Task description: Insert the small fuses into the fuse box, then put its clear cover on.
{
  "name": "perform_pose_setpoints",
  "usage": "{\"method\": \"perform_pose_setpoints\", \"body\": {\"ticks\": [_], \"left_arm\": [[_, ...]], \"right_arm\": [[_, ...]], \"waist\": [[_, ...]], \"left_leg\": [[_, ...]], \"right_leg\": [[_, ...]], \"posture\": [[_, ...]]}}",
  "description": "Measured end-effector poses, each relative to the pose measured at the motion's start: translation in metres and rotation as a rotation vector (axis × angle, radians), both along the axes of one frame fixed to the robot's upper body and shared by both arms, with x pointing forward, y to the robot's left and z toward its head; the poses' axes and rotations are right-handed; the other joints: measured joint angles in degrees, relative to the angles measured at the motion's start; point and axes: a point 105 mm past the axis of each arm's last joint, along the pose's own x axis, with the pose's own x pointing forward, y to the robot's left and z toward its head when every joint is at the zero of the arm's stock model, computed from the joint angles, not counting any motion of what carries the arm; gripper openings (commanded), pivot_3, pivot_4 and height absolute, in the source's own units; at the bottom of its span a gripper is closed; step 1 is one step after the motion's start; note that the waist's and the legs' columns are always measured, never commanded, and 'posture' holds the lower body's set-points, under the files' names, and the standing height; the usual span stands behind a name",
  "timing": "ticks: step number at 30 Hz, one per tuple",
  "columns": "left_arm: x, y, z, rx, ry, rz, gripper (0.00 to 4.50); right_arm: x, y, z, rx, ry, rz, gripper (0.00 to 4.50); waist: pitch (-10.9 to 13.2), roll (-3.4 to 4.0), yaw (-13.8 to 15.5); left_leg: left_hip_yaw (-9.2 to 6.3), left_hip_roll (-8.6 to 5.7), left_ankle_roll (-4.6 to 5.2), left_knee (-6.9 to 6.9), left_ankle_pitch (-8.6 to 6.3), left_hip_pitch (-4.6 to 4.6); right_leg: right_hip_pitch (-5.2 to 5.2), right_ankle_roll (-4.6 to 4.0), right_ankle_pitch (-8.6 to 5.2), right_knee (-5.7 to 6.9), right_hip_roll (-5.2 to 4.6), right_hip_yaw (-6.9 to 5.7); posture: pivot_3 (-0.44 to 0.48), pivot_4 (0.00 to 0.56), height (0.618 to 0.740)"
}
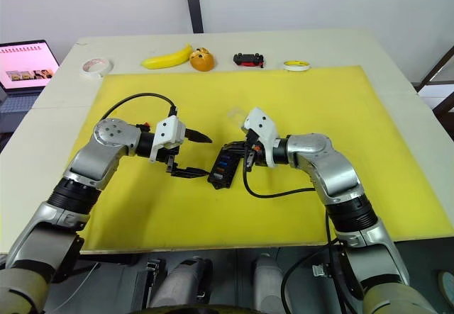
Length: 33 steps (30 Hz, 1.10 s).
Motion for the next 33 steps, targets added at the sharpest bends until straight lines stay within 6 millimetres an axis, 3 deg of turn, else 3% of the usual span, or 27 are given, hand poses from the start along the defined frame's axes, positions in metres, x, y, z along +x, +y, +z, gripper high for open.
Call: {"method": "perform_pose_setpoints", "body": {"ticks": [33], "left_arm": [[-0.0009, -0.0064, 0.0003, -0.003, -0.037, -0.025, 4.5]], "right_arm": [[0.0022, 0.0024, -0.0047, -0.134, 0.021, -0.021, 0.09]], "waist": [[-0.35, -0.13, 0.22]], "left_leg": [[-0.02, -0.01, 0.02, 0.01, -0.01, 0.13]], "right_leg": [[0.19, 0.0, 0.0, -0.02, -0.01, -0.01]], "posture": [[0.0, 0.15, 0.74]]}}
